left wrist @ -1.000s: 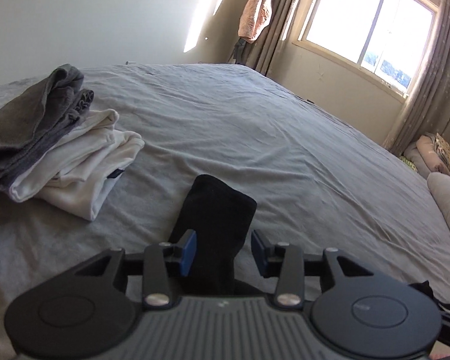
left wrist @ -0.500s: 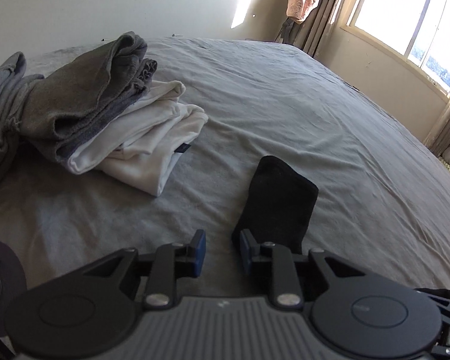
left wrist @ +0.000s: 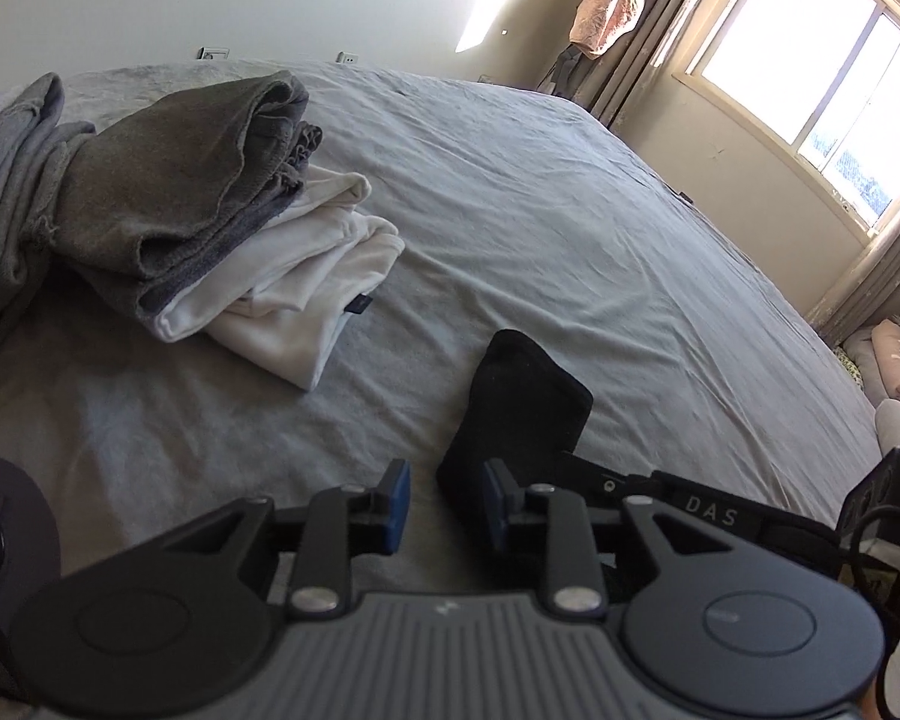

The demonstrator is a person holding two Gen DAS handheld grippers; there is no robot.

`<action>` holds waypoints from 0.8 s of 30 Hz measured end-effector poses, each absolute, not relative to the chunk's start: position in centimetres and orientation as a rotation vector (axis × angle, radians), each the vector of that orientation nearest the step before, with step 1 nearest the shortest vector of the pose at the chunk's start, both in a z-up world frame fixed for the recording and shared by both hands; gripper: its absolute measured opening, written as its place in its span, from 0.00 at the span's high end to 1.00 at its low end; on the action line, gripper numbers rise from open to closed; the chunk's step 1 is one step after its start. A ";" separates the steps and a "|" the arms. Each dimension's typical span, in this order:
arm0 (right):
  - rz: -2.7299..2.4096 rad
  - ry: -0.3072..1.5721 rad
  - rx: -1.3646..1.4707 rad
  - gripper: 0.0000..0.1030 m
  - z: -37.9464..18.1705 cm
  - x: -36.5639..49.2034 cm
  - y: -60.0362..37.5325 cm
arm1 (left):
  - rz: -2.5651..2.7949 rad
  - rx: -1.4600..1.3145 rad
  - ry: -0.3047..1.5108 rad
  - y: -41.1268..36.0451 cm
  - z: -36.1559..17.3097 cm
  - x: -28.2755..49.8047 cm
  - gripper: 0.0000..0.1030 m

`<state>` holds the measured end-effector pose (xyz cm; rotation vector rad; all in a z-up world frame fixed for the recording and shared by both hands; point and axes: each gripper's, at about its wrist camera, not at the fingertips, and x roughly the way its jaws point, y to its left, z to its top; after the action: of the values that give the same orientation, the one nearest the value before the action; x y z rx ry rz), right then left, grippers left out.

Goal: Fold clothes

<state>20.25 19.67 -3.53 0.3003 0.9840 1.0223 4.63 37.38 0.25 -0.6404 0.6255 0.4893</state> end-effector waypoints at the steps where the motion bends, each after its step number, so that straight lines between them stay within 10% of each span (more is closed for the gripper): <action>1: 1.016 0.989 0.316 0.67 -3.7 20.3 20.0 | 0.480 -0.644 0.625 37.4 0.4 4.6 0.73; 7: 0.995 1.012 0.394 0.93 -4.6 20.8 21.6 | 0.472 -0.591 0.683 37.4 0.1 4.7 0.72; 24: 1.390 0.946 0.099 0.91 2.8 16.9 27.4 | 0.446 -0.542 0.829 37.5 -1.0 5.1 0.68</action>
<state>16.92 27.42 2.76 0.0992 0.9456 1.3897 5.12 37.51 -0.95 -0.5420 0.8290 0.4460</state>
